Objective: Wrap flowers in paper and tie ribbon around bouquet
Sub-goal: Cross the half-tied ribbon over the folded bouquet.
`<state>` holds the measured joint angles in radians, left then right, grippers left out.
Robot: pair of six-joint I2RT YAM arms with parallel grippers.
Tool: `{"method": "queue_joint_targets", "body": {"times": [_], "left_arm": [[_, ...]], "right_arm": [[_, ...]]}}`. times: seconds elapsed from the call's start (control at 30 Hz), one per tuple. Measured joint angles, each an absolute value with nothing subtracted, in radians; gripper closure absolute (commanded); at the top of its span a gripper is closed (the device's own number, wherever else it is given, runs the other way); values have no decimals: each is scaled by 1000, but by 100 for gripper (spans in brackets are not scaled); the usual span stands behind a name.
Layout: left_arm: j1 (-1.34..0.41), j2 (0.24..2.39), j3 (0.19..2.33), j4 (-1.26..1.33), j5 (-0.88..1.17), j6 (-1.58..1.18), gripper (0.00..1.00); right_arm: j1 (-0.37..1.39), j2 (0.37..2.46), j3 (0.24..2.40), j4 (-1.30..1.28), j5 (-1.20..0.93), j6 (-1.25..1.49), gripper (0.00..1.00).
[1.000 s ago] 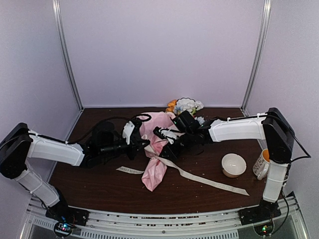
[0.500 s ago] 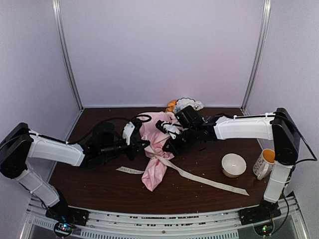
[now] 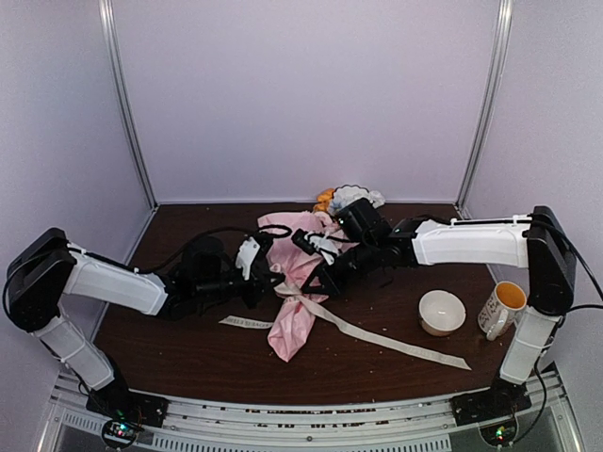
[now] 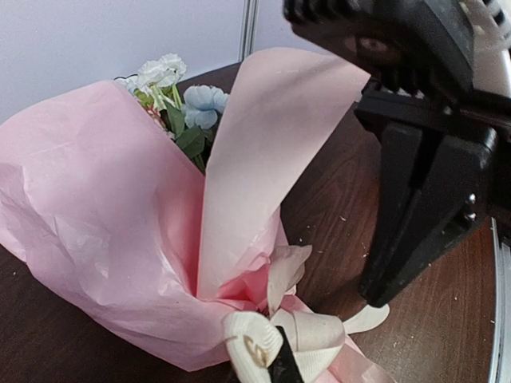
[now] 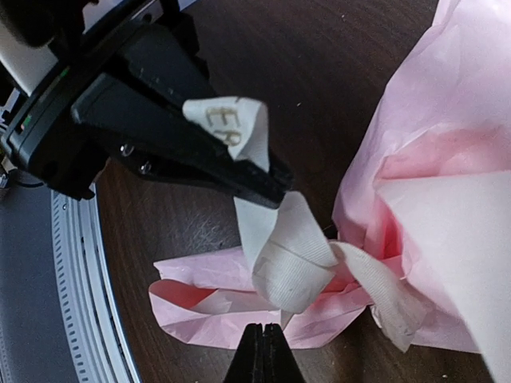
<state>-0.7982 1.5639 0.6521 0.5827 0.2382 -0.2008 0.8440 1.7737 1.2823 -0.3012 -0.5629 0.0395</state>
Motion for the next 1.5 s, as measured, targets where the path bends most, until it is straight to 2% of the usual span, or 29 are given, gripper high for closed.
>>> {"method": "queue_joint_targets", "body": {"times": [0.2,0.43,0.47,0.57,0.6,0.67,0.8,0.83,0.97,1.1,1.17,1.33,1.5], "left_arm": [[-798,1578,652,584,239,-201,100],[-798,1578,646,606,221,-206,100],[-798,1578,641,609,216,-209,97],[-798,1578,625,621,202,-224,80],[-798,1578,621,623,195,-234,63],[-796,1578,613,631,184,-248,39],[-786,1542,546,658,127,-300,6],[-786,1521,520,662,100,-315,3],[-784,1420,435,672,-10,-366,3],[-784,1359,409,701,-62,-368,24],[-788,1361,442,677,-39,-316,29],[-850,1454,681,503,50,-68,26],[-860,1498,772,353,158,167,26]], "right_arm": [[859,1772,1258,-340,-566,37,99],[845,1771,1282,-364,-398,35,91],[843,1775,1293,-367,-377,35,90],[839,1805,1348,-376,-325,31,85],[839,1816,1363,-376,-315,31,82],[838,1831,1379,-376,-311,28,77],[837,1835,1379,-392,-312,19,74],[837,1835,1379,-393,-314,14,74],[837,1835,1370,-393,-329,4,74],[836,1835,1366,-393,-337,3,69],[834,1835,1364,-393,-337,3,67],[826,1835,1348,-392,-337,3,65],[810,1837,1322,-384,-348,7,71]]}}
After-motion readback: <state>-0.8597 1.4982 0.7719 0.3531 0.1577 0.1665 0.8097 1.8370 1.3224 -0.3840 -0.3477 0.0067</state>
